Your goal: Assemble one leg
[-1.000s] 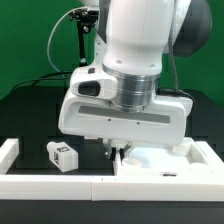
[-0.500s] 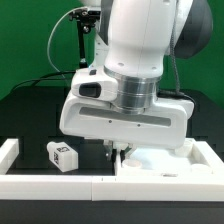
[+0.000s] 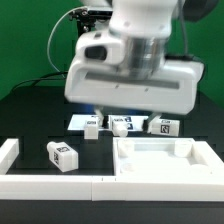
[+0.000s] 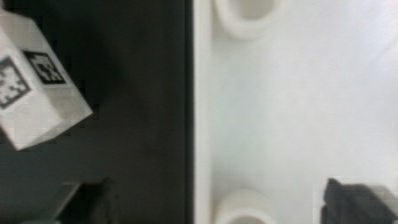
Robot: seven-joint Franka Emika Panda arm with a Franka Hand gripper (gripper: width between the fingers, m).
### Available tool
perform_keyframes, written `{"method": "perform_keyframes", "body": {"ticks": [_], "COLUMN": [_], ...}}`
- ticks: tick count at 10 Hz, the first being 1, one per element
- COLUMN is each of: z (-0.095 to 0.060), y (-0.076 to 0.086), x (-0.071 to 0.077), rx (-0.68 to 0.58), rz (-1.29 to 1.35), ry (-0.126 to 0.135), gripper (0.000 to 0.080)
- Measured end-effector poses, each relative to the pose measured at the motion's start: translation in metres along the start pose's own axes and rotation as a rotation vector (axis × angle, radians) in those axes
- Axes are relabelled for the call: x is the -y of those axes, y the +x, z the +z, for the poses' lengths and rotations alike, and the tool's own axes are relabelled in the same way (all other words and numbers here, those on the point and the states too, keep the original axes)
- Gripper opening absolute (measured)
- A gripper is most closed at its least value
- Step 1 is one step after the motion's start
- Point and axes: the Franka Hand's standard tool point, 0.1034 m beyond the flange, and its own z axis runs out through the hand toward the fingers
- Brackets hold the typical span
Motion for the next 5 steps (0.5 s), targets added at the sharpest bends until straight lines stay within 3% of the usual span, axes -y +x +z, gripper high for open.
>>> {"method": "perform_keyframes", "body": {"ticks": [4,5], "z": [0.004,0.012], "y": [-0.001,-0.011], "x": [0.000,-0.002], "rx": [0.003,0.002], "rz": [-0.002,-0.012], "ry": [-0.001,0.003], "gripper": [0.0648,0.0649]}}
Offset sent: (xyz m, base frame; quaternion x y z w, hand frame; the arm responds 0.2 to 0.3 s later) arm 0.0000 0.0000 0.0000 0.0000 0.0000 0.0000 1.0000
